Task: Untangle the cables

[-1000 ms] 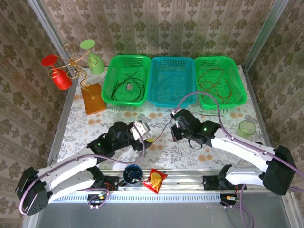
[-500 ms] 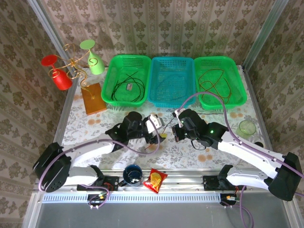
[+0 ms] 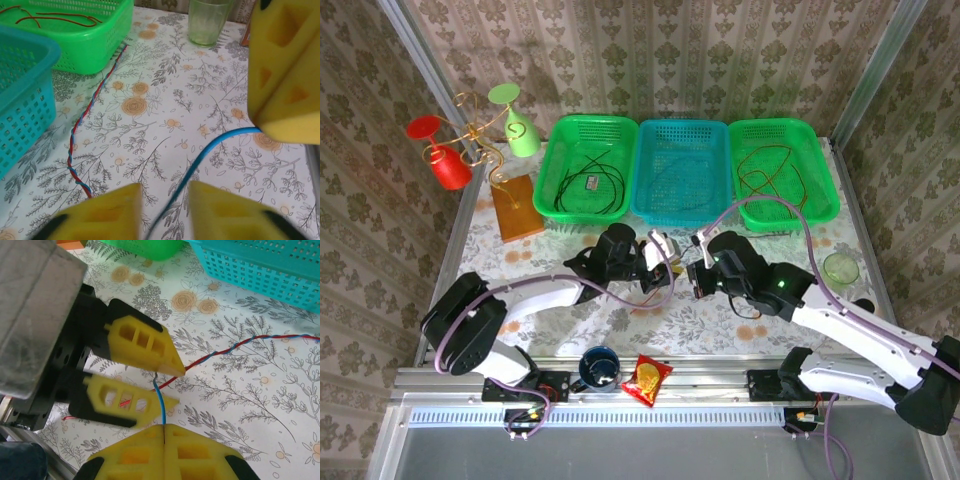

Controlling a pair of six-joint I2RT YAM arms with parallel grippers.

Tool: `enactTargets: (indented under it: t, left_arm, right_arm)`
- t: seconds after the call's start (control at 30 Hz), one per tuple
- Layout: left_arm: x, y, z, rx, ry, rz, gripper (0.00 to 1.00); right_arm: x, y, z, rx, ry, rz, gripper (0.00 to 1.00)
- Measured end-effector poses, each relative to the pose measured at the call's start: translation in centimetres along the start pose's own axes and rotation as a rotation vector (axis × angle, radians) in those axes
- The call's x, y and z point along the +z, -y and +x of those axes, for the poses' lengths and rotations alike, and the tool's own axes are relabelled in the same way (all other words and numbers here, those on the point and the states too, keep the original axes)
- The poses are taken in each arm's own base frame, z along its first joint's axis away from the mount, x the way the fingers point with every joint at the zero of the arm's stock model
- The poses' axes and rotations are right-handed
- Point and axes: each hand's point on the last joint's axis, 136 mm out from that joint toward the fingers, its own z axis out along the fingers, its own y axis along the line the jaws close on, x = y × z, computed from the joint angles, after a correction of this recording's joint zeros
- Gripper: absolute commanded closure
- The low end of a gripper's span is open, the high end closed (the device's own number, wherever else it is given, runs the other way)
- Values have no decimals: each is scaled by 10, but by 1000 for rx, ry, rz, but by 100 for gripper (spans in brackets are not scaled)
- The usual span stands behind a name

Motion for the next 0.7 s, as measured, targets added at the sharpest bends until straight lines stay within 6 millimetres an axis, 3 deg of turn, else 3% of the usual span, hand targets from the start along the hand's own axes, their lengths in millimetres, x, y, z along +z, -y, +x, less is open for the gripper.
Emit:
enactTargets:
  t: [0.13,0.23,0.57,0.7]
  left_arm:
    - [0,-4,-16,-17,28,-12,100]
    - [-1,-12,-31,-40,40,-45,100]
    - [-28,-41,-106,-175,59,-203,100]
    - [-39,-47,-128,-237,70,-245,100]
  right_arm:
    - [-3,3,0,-4,7,4,45]
    - [-15,5,-8,-17,54,-3,27]
    - [-100,17,-44,-91,374,-5,22]
    - [-127,17,-52,-207,529,-12,20]
